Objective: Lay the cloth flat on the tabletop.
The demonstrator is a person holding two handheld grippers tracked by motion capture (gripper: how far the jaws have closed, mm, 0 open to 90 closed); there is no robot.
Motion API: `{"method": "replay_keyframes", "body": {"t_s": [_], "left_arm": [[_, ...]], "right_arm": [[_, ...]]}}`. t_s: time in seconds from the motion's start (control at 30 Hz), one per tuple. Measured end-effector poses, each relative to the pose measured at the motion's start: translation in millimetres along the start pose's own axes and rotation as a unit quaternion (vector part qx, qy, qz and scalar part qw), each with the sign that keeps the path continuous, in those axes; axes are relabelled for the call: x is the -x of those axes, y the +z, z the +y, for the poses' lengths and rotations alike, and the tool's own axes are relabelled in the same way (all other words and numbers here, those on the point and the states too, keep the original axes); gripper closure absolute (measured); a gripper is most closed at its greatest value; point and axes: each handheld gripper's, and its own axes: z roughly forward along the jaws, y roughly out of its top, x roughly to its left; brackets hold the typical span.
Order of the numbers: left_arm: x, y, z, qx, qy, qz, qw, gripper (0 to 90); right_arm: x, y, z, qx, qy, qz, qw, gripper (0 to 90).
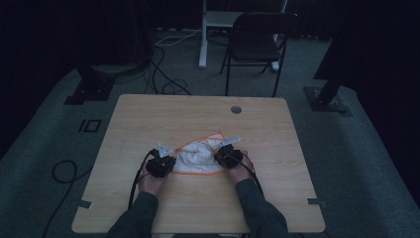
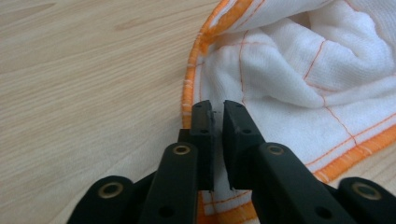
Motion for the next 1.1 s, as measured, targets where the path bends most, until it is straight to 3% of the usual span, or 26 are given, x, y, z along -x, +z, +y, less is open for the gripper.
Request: {"method": "replay_keyframes", "body": {"t_s": [0.27, 0.47, 0.57, 0.7, 0.87, 1.1], "left_arm": [[-0.7, -10.7, -11.5, 0.002, -0.005, -0.003, 1.0, 87.1], [2.8, -16.9, -16.6, -0.002, -0.013, -0.005, 0.9999, 87.2], [5.7, -18.8, -15.3, -0.012, -0.011, -0.008, 0.9998, 86.1], [7.9, -20.1, -10.2, -0.007, -0.008, -0.011, 0.9999, 78.6], [8.6, -18.0, 2.3, 0.006, -0.004, -0.007, 0.9999, 77.3], [4.4, -2.6, 16.5, 0.008, -0.012, 0.001, 0.9999, 77.1]], "right_arm": [[10.4, -16.1, -15.3, 0.001, 0.037, -0.028, 0.9989, 87.9], [18.1, -29.7, -29.2, 0.01, 0.06, -0.033, 0.9976, 88.1], [17.8, -32.1, -30.2, 0.009, 0.055, -0.03, 0.998, 87.6], [17.1, -33.9, -22.9, 0.028, 0.046, -0.029, 0.9981, 79.7], [10.5, -37.7, -4.4, 0.056, 0.031, -0.026, 0.9976, 74.5], [-6.3, -35.7, 21.3, 0.08, 0.006, -0.001, 0.9968, 69.2]]}}
